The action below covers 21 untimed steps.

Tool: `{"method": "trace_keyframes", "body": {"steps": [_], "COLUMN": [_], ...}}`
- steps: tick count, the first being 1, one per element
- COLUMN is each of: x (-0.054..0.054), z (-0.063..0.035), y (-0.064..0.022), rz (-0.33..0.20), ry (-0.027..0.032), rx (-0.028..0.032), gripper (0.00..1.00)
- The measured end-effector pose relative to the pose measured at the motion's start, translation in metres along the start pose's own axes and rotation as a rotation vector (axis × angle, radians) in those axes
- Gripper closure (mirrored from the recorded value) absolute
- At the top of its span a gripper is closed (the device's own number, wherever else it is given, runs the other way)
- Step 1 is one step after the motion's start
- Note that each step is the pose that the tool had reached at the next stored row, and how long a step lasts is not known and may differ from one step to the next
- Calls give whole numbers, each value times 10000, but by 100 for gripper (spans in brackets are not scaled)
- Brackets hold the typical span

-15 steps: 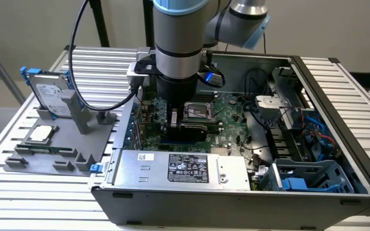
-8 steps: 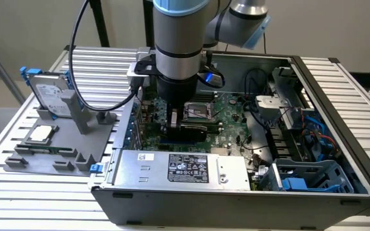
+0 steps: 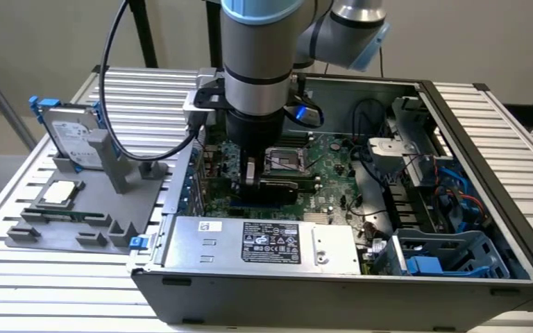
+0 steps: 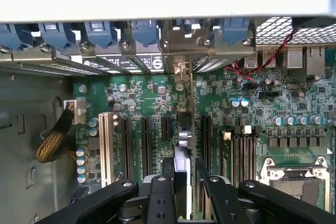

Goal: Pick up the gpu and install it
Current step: 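Insert the gpu into the slot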

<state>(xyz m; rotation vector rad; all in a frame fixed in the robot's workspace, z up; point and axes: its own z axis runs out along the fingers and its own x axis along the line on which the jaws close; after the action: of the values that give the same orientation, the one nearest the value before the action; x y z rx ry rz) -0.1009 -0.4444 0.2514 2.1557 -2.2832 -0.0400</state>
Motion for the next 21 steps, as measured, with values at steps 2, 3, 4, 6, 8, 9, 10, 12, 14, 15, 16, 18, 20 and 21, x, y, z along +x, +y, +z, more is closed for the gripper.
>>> {"method": "trace_keyframes", "body": {"steps": [2,3,4,6,8,9,10,12,14,15,16,18,20,21], "x": [9,15,19,20,21,21,21,21,20,20,20,20,19,19], "z": [1,1,1,0,-1,-1,-1,-2,-6,-11,-21,-44,-55,-56], "y": [-1,-1,-1,-1,-1,-2,-3,-8,-13,-15,-18,-19,-20,-21], "rz": [2,5,7,11,12,12,12,12,13,13,11,12,12,12], "ry": [-2,-2,1,6,6,7,7,8,6,4,6,9,6,6], "rx": [-28,-42,-56,-73,-76,-77,-77,-78,-76,-74,-73,-76,-76,-76], "gripper": [100,100,100,100,100,100,100,100,100,100,100,100,100,100]}}
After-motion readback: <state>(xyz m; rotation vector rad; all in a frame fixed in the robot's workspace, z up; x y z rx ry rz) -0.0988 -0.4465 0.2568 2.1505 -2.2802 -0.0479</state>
